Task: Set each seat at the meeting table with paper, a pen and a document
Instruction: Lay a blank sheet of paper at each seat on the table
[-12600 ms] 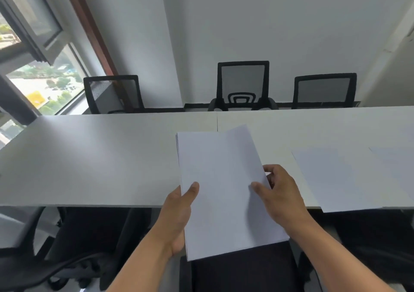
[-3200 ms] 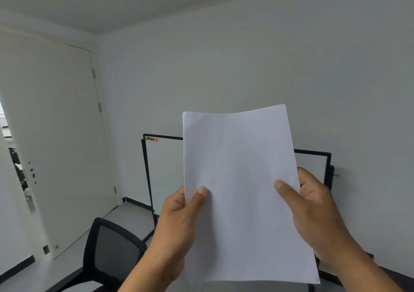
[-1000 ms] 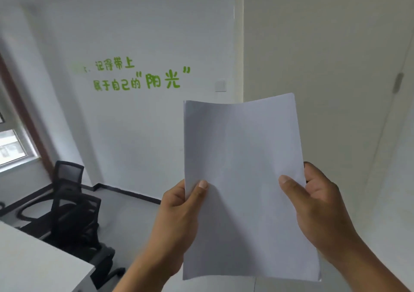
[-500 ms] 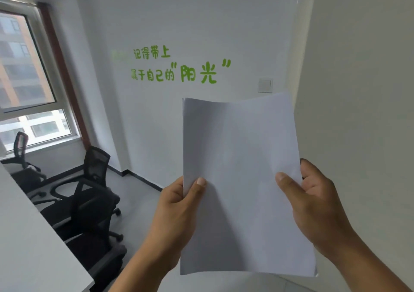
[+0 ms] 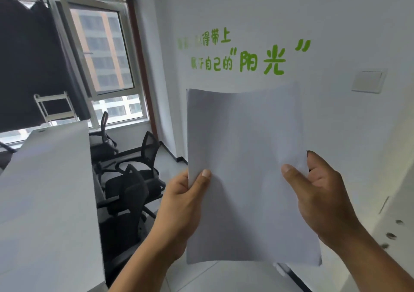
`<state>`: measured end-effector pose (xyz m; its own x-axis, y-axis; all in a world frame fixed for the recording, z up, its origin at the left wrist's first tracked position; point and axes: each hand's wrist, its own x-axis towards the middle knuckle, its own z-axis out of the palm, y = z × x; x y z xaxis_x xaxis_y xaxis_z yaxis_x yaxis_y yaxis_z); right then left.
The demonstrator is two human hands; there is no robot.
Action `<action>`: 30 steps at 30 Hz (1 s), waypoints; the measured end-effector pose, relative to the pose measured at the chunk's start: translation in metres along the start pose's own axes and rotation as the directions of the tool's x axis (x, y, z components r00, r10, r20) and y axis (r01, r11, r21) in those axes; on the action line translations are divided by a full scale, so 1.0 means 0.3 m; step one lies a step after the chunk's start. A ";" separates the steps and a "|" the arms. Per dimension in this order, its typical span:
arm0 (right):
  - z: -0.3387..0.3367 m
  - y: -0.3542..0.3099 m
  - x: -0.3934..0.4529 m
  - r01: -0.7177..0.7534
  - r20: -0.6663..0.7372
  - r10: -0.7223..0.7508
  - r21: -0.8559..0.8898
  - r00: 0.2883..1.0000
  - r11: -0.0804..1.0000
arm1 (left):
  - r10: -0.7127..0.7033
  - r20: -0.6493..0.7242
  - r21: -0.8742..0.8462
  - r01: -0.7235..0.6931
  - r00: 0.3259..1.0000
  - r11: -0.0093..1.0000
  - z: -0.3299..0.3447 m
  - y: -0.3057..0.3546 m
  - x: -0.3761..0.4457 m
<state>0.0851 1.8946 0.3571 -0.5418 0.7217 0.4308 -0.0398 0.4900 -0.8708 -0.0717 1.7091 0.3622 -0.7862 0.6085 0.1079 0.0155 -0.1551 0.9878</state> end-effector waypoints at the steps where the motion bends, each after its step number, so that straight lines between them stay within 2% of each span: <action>1: 0.005 0.019 0.041 0.004 0.020 -0.005 0.014 1.000 1.000 | 0.005 -0.016 0.004 -0.004 1.000 1.000 0.006 -0.005 0.026; 8: 0.126 0.146 0.343 0.001 0.153 -0.023 0.143 0.988 0.990 | 0.001 -0.167 -0.039 -0.007 0.986 0.999 0.039 -0.034 0.232; 16: 0.376 0.315 0.690 -0.004 0.268 -0.051 0.201 0.962 0.980 | 0.024 -0.308 0.045 -0.010 0.951 0.999 -0.035 -0.138 0.571; 22: 0.590 0.403 1.031 0.003 0.338 -0.075 0.207 0.938 0.978 | 0.039 -0.378 0.079 -0.010 0.925 0.997 -0.113 -0.182 0.942; 26: 0.712 0.421 1.221 0.007 0.334 -0.086 0.233 0.939 0.972 | 0.043 -0.406 0.071 -0.015 0.913 0.997 -0.167 -0.156 1.145; 30: 0.860 0.421 1.389 0.016 0.385 -0.126 0.278 0.914 0.961 | 0.067 -0.435 0.090 -0.031 0.898 0.995 -0.237 -0.126 1.309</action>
<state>-0.3623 2.1309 0.3655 -0.8138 0.4093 0.4125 -0.2798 0.3461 -0.8955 -0.4249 1.8985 0.3593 -0.9736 0.1978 0.1142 0.0953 -0.1030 0.9901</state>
